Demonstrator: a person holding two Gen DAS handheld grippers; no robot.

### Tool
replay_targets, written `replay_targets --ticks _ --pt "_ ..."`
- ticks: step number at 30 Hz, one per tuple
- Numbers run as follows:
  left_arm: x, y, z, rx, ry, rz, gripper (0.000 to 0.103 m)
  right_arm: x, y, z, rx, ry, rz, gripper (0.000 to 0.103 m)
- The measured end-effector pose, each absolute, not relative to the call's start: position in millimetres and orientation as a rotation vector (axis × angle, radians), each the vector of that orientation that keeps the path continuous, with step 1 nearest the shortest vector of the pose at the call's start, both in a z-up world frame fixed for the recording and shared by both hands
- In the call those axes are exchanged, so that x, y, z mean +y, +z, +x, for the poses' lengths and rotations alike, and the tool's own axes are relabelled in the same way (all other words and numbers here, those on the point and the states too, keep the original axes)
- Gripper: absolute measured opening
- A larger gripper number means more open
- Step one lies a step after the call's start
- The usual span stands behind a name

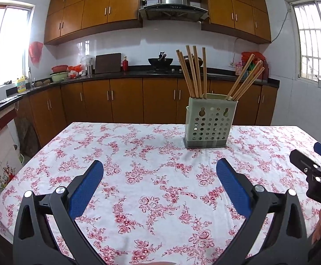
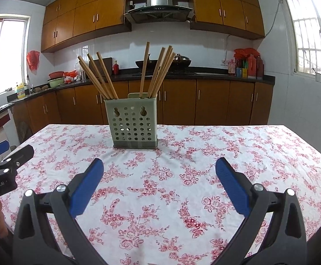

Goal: Organize utensils

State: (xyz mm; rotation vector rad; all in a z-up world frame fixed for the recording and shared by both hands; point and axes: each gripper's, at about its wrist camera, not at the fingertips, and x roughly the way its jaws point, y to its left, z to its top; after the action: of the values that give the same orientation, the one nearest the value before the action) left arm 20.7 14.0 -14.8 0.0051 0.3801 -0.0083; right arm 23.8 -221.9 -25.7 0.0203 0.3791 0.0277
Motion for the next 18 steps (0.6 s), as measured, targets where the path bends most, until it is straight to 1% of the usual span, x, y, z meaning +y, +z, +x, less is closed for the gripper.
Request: replay_targets --ticks 18 --pt "12.2 -16.3 21.8 0.385 -0.011 0.002 0.101 -223.7 -25.5 24.8 0.377 0.02 0.027 0.099"
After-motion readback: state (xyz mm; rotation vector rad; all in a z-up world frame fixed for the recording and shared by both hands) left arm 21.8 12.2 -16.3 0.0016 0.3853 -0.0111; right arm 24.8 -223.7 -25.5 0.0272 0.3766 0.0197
